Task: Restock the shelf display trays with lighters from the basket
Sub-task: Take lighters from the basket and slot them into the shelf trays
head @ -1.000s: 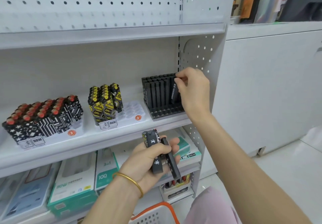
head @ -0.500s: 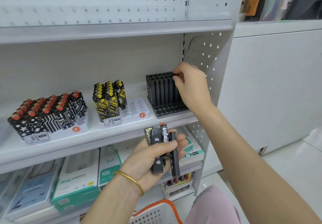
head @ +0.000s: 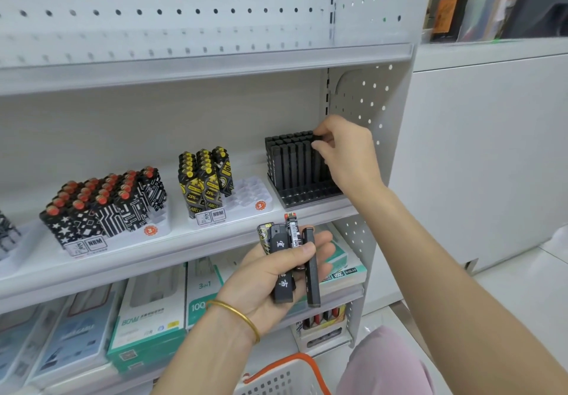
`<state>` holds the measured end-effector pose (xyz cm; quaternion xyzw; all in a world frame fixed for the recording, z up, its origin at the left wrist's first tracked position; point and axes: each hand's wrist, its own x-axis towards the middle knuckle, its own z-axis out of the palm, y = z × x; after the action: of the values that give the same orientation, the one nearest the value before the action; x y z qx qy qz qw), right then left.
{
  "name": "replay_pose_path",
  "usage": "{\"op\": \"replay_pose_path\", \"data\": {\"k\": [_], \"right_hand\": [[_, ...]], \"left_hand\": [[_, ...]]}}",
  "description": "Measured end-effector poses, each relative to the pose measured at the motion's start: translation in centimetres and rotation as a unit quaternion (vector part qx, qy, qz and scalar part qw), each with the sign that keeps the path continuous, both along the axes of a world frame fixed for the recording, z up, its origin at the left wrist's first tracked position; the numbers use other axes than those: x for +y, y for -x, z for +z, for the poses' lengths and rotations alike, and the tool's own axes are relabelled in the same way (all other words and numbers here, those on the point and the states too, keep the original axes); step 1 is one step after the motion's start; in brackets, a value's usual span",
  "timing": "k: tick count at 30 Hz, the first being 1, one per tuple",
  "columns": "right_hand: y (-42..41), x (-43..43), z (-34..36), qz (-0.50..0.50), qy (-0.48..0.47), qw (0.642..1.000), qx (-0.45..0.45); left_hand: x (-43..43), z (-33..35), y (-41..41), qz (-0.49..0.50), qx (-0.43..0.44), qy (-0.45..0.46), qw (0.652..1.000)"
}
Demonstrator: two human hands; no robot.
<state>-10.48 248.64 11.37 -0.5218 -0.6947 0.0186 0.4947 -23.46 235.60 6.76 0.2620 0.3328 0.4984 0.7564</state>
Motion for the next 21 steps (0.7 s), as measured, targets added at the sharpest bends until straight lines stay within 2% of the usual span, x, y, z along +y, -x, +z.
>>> {"op": "replay_pose_path", "data": {"k": [6,10,13,16,21], "right_hand": [[-0.4,-0.2,-0.3,0.033,0.036,0.999,0.011],[-0.6,-1.5,-0.3,0.005,0.033,0.998,-0.047],[-0.8,-4.5,-0.4,0.023,0.033,0.999,-0.006],[-0.9,-7.7,-0.5,0.137,0.172,0.975,0.034],[-1.7,-9.5,-0.9,0.265,0.34,0.902,0.01]], "left_hand": [[0.2,-0.2,0.1,0.005,0.002,-0.005,1.0],[0.2,-0.1,0.0,0.013,-0.006,-0.003,1.0],[0.2,-0.1,0.1,0.019,-0.012,-0.007,1.0],[0.4,-0.2,-0.1,0.041,-0.016,-0.01,0.999],[0.3,-0.4,-0.5,0.04,0.013,-0.045,0.998]]}}
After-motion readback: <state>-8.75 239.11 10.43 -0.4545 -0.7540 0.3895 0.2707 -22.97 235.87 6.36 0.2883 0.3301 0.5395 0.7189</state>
